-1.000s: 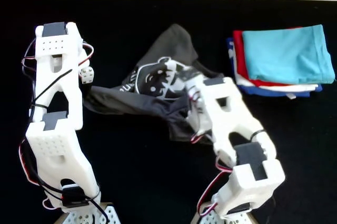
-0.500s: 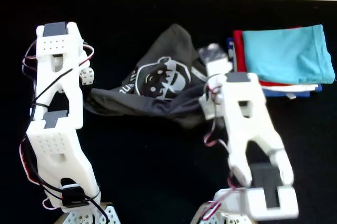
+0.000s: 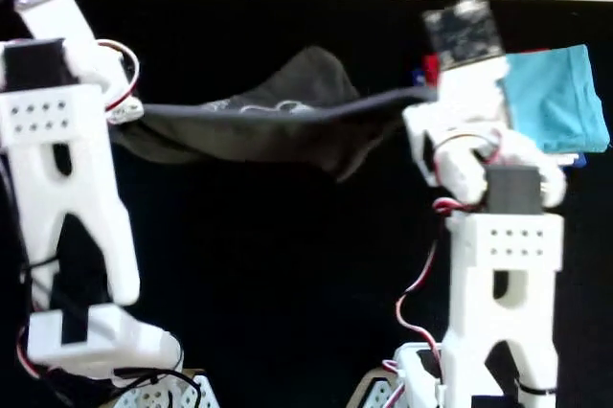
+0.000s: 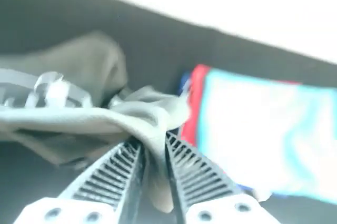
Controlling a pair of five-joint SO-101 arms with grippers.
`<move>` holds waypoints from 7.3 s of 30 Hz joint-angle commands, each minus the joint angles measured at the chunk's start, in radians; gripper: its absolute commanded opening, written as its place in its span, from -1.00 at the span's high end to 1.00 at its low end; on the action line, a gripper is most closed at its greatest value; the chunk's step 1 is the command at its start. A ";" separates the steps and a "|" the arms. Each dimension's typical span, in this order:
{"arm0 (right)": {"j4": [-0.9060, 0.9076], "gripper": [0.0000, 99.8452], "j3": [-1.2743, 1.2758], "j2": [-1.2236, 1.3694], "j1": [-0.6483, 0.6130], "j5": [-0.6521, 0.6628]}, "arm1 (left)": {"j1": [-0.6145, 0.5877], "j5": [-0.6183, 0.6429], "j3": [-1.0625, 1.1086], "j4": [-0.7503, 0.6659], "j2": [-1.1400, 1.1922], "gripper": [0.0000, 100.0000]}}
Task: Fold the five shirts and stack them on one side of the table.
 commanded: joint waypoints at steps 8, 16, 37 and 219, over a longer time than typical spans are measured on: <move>0.058 0.99 -0.522 -0.048 0.085 0.015 | 0.015 -0.006 -0.041 -0.147 -0.395 0.98; 0.081 0.99 -0.766 -0.048 0.085 0.015 | 0.012 -0.006 -0.039 -0.215 -0.538 0.98; 0.081 0.99 -0.699 -0.048 0.079 -0.014 | 0.012 -0.005 -0.025 -0.311 -0.564 0.98; 0.326 0.62 0.186 0.012 -0.108 -0.089 | -0.186 -0.480 0.713 -0.198 -0.302 0.62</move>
